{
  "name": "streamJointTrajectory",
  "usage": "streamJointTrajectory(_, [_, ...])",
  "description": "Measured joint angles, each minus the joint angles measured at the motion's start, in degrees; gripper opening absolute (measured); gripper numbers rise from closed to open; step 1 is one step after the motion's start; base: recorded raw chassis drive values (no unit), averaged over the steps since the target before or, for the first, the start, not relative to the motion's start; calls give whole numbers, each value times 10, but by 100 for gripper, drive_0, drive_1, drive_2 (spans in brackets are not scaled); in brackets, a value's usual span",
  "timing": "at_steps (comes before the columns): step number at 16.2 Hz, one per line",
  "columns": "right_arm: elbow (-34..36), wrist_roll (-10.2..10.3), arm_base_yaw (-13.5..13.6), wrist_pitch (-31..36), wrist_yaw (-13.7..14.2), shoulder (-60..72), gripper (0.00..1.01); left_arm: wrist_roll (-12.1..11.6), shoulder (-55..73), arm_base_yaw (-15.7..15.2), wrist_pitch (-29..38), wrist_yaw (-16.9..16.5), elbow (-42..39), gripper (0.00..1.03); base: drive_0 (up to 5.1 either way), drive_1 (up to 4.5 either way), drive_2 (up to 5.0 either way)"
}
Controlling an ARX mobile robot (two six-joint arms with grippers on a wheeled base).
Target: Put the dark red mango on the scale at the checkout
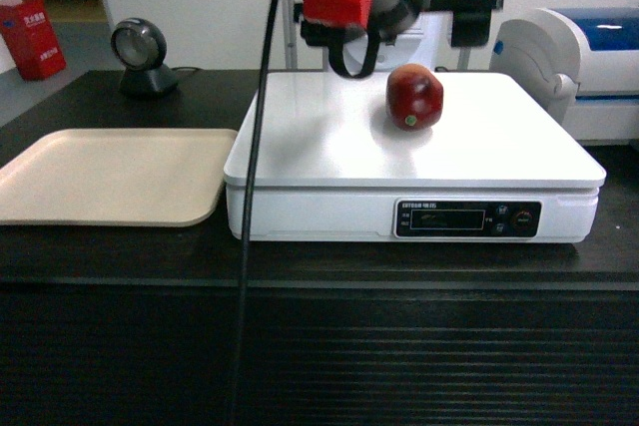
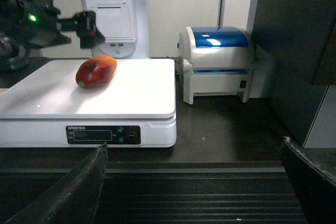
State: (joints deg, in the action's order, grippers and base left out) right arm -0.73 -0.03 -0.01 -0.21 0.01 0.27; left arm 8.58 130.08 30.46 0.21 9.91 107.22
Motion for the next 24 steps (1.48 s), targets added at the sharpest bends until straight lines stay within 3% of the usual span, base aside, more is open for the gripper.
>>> streamJointTrajectory(8, [0,0,0,0,0,0,98,0,-85,-20,110,-14,-90,98,0,0,0])
streamJointTrajectory(11, [0,0,0,0,0,0,98,2,-150,-46,171,-24,-175,98,0,0,0])
streamJointTrajectory(14, [0,0,0,0,0,0,98,7,-274,-119,264,-24,-369,98,0,0,0])
streamJointTrajectory(16, [0,0,0,0,0,0,98,16,-377,-194,309,-33,-507,98,0,0,0])
streamJointTrajectory(17, [0,0,0,0,0,0,98,18,-431,-247,323,-43,-581,98,0,0,0])
streamJointTrajectory(18, [0,0,0,0,0,0,98,5,-452,-294,407,-68,-653,93,0,0,0])
streamJointTrajectory(19, [0,0,0,0,0,0,98,-24,-468,-318,486,-80,-732,82,0,0,0])
streamJointTrajectory(21, [0,0,0,0,0,0,98,-63,-553,-302,552,-101,-893,58,0,0,0])
streamJointTrajectory(24, [0,0,0,0,0,0,98,-76,-640,-303,542,-99,-958,24,0,0,0])
